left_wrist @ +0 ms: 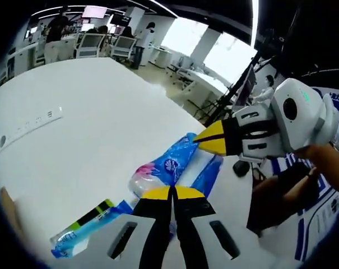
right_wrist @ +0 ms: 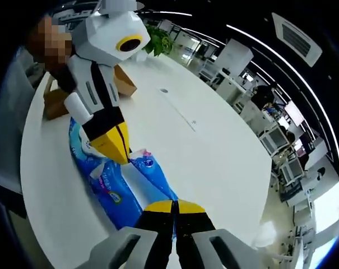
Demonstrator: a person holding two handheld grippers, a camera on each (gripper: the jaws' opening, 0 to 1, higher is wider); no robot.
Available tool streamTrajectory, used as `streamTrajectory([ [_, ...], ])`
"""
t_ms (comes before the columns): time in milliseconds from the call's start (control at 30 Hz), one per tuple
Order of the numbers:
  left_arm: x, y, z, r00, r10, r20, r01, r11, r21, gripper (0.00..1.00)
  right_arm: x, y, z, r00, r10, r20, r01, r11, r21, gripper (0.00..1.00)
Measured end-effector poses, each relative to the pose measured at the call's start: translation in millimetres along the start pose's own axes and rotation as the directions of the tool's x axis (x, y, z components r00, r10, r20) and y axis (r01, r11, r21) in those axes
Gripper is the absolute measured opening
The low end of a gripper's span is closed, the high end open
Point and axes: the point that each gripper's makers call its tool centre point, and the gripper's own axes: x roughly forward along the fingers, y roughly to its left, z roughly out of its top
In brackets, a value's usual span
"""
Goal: Operate the shoe box by opening the lid, removing the specified soft item, and placing it in the target area until the item is outside and the box remains undamaged.
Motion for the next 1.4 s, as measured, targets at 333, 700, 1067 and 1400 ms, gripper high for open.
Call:
streamTrajectory([
  [333,19,7.7,-16.9,0.999,0.003,-0.049,-0.002,1.000,0.007,0.00,17,9,-17.3,1.000,0.022,-0.017,-0.022,1.000,0.005,0.00],
  [700,34,11.9,-36.2,0.995,-0.008,-0.099,0.009,1.000,0.010,0.00,32,19,-35.8,0.998,0.042,-0.041,-0.040,0.999,0.032,0.00],
  [1067,35,17.0,-41.7,0.993,0.001,-0.114,0.002,1.000,0.027,0.00,39,23,-39.1,0.998,0.046,-0.050,-0.043,0.998,0.054,0.00],
  [1400,31,17.5,-41.7,0.993,0.020,-0.121,-0.015,0.999,0.039,0.01,38,28,-39.8,0.997,0.045,-0.064,-0.042,0.998,0.048,0.01],
])
